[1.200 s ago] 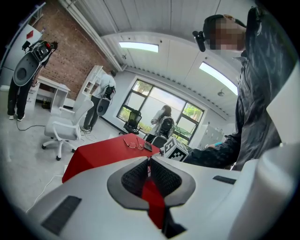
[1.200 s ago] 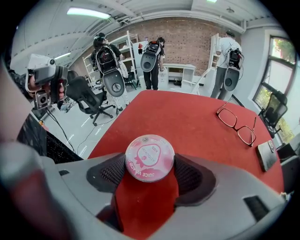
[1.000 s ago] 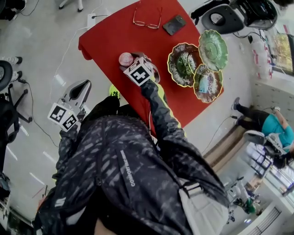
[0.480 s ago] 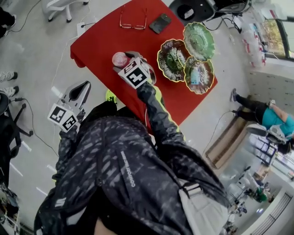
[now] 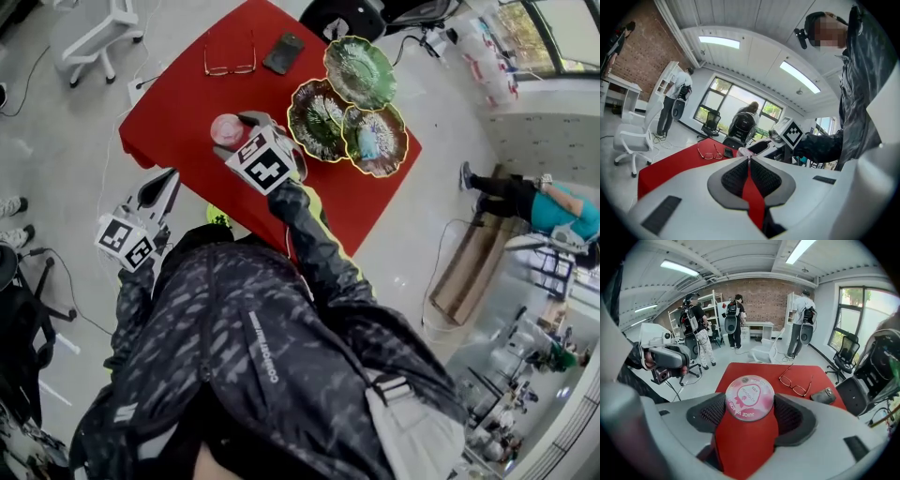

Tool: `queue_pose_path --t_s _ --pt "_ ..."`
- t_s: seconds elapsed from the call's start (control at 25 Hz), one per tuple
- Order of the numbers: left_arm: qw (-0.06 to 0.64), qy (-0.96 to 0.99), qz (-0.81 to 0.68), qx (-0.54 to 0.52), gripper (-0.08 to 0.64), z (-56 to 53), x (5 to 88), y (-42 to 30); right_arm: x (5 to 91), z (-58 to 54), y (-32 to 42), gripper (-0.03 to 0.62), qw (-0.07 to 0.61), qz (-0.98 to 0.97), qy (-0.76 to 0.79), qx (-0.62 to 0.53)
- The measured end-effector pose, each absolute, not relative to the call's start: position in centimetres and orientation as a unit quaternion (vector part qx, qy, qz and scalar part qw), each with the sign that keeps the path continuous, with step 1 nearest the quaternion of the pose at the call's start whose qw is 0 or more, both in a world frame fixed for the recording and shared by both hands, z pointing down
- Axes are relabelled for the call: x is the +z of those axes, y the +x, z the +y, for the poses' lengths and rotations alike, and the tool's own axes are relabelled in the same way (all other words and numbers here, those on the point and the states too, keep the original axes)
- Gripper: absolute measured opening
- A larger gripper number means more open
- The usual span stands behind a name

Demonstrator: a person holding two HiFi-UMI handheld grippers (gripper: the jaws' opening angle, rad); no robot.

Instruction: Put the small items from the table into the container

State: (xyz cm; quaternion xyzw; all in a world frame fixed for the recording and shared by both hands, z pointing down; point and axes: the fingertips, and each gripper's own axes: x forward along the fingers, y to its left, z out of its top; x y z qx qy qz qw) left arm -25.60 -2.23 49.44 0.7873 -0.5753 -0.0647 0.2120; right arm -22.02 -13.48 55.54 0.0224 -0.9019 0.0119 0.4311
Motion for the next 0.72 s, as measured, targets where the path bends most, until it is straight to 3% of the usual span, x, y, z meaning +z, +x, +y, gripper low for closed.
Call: queue_pose_path --t_s 0.72 --pt "0.196 0.836 -0.51 -0.06 0.018 -8.0 47.5 -20.8 46.3 -18.4 -16.3 0.31 0.399 -0.91 0.11 0.029"
